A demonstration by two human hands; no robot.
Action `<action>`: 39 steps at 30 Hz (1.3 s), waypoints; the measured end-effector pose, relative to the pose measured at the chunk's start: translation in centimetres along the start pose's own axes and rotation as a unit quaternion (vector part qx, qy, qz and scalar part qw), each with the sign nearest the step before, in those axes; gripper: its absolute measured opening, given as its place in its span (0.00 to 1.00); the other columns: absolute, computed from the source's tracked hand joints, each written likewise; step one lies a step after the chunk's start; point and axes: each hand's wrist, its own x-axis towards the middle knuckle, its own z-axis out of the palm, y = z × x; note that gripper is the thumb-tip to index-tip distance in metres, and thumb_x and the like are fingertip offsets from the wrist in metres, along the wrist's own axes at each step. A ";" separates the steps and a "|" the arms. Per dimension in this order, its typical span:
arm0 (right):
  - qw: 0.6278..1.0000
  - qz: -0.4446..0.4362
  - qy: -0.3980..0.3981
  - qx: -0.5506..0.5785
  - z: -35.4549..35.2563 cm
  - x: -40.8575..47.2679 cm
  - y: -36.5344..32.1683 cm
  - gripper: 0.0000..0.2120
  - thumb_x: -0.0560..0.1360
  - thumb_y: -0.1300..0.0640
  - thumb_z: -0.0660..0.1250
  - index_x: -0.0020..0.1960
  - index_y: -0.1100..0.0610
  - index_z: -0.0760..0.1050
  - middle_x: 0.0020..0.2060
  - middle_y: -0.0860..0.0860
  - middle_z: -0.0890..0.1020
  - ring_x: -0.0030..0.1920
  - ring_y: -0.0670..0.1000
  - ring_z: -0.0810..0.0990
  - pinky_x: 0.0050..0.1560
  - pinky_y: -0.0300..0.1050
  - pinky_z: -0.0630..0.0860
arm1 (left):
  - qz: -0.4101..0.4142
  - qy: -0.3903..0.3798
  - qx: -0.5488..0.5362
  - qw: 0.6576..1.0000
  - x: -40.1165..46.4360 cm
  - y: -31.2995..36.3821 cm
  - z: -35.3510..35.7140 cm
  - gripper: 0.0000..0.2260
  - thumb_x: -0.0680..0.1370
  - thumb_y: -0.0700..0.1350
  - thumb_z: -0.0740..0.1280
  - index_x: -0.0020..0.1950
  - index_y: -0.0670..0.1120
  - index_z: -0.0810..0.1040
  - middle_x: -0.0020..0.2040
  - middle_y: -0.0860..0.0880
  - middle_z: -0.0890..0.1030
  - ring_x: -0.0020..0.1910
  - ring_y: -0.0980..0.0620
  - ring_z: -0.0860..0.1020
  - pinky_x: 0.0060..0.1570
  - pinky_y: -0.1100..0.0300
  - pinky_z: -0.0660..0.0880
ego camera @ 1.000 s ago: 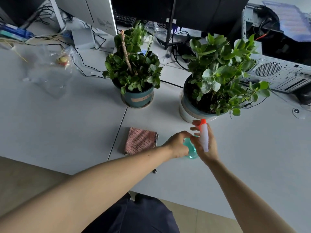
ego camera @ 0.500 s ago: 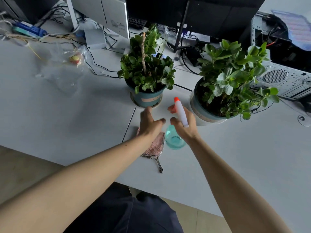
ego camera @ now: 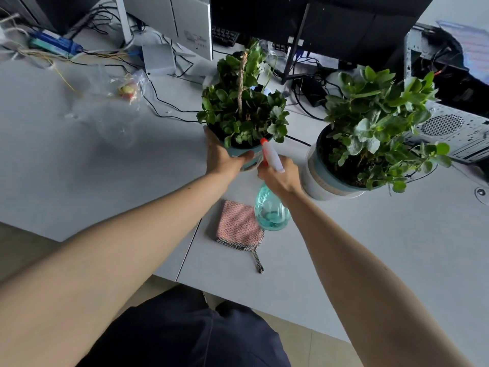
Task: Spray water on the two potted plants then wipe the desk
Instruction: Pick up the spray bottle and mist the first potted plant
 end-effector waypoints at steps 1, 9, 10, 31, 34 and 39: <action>1.000 0.006 0.004 -0.008 0.0 0.0 -0.1 0.12 0.67 0.57 0.62 0.28 0.42 0.68 0.36 0.62 0.80 0.39 0.61 0.77 0.42 0.59 0.79 | 0.004 0.001 0.002 1.000 0.0 -0.1 0.0 0.46 0.64 0.43 0.78 0.74 0.45 0.54 0.70 0.44 0.71 0.69 0.45 0.70 0.66 0.47 0.71; 0.998 0.047 0.012 0.051 -0.1 -0.2 0.0 0.10 0.61 0.55 0.62 0.39 0.57 0.78 0.32 0.50 0.78 0.33 0.51 0.75 0.35 0.42 0.71 | 0.011 0.008 -0.005 1.000 0.3 -0.2 0.3 0.49 0.65 0.46 0.79 0.76 0.43 0.51 0.72 0.42 0.68 0.71 0.44 0.67 0.67 0.47 0.70; 0.998 0.047 0.015 0.047 -0.1 -0.1 -0.1 0.12 0.61 0.54 0.62 0.40 0.60 0.77 0.33 0.53 0.79 0.34 0.54 0.75 0.36 0.46 0.72 | 0.009 0.010 -0.008 1.000 0.3 -0.1 0.4 0.49 0.65 0.46 0.79 0.76 0.43 0.51 0.72 0.42 0.68 0.72 0.44 0.67 0.68 0.47 0.69; 0.999 0.027 -0.024 -0.003 -0.2 0.1 -1.0 0.10 0.71 0.58 0.65 0.42 0.65 0.76 0.42 0.64 0.83 0.37 0.59 0.78 0.37 0.51 0.76 | -0.067 -0.057 -0.105 0.991 3.1 0.9 -2.2 0.38 0.64 0.35 0.74 0.69 0.58 0.64 0.60 0.53 0.79 0.58 0.52 0.74 0.47 0.64 0.70; 0.999 0.036 -0.016 -0.004 -0.1 0.1 -0.9 0.08 0.70 0.60 0.65 0.41 0.66 0.76 0.42 0.65 0.83 0.36 0.57 0.75 0.36 0.48 0.73 | -0.076 -0.095 -0.083 0.989 4.2 1.0 -3.1 0.39 0.63 0.34 0.74 0.69 0.57 0.66 0.56 0.56 0.80 0.57 0.54 0.74 0.46 0.64 0.68; 1.000 0.023 -0.011 -0.003 -0.5 0.0 -0.9 0.10 0.70 0.57 0.63 0.32 0.48 0.74 0.39 0.63 0.82 0.42 0.65 0.80 0.44 0.59 0.80 | -0.116 -0.155 -0.064 0.979 6.2 1.0 -4.6 0.29 0.61 0.31 0.73 0.57 0.54 0.77 0.58 0.51 0.81 0.64 0.49 0.74 0.69 0.51 0.67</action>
